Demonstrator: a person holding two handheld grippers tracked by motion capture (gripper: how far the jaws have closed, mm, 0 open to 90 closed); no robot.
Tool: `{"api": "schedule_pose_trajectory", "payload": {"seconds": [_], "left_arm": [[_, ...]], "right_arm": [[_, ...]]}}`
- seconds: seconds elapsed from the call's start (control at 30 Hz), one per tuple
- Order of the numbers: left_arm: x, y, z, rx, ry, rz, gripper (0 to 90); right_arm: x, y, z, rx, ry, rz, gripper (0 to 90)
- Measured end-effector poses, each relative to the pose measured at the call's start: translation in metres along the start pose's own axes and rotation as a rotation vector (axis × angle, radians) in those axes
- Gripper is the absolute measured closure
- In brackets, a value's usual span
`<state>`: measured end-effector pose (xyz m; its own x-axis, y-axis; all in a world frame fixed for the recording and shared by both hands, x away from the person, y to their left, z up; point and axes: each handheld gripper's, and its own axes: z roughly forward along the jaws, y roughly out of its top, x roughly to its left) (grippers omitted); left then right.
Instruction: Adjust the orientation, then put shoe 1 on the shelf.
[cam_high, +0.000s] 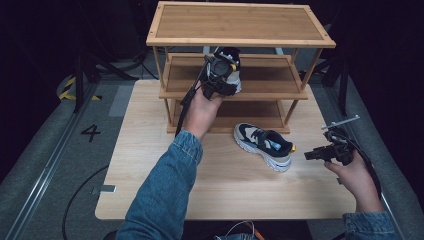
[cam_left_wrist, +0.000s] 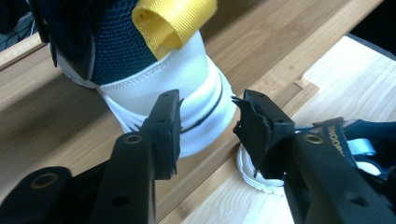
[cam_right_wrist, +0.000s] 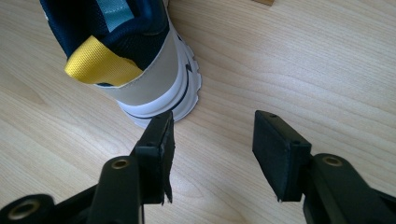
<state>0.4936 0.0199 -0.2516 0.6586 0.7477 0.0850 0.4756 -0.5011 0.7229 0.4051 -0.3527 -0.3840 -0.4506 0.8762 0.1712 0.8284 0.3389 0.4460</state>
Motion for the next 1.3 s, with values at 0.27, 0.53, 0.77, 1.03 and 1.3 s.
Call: {"api": "schedule_pose_trajectory", "payload": {"seconds": [0.27,0.53,0.77,1.03,1.3], "left_arm": [[-0.005,-0.027,-0.030,0.026,0.017,0.003,37.1],[0.000,-0.069,-0.057,0.086,0.004,-0.009,34.1],[0.006,-0.109,-0.062,0.176,0.022,-0.025,34.8],[0.026,-0.150,-0.052,0.311,0.016,-0.060,35.3],[0.039,-0.175,-0.041,0.433,0.059,-0.092,35.2]], "right_arm": [[0.003,0.001,-0.002,-0.003,-0.004,-0.003,49.1],[0.008,0.003,-0.003,-0.001,-0.004,-0.019,48.9],[0.011,0.004,-0.010,-0.006,-0.003,-0.029,47.9],[0.027,0.007,-0.021,-0.009,0.042,-0.090,47.7],[0.040,0.015,-0.017,-0.013,0.058,-0.130,49.4]]}}
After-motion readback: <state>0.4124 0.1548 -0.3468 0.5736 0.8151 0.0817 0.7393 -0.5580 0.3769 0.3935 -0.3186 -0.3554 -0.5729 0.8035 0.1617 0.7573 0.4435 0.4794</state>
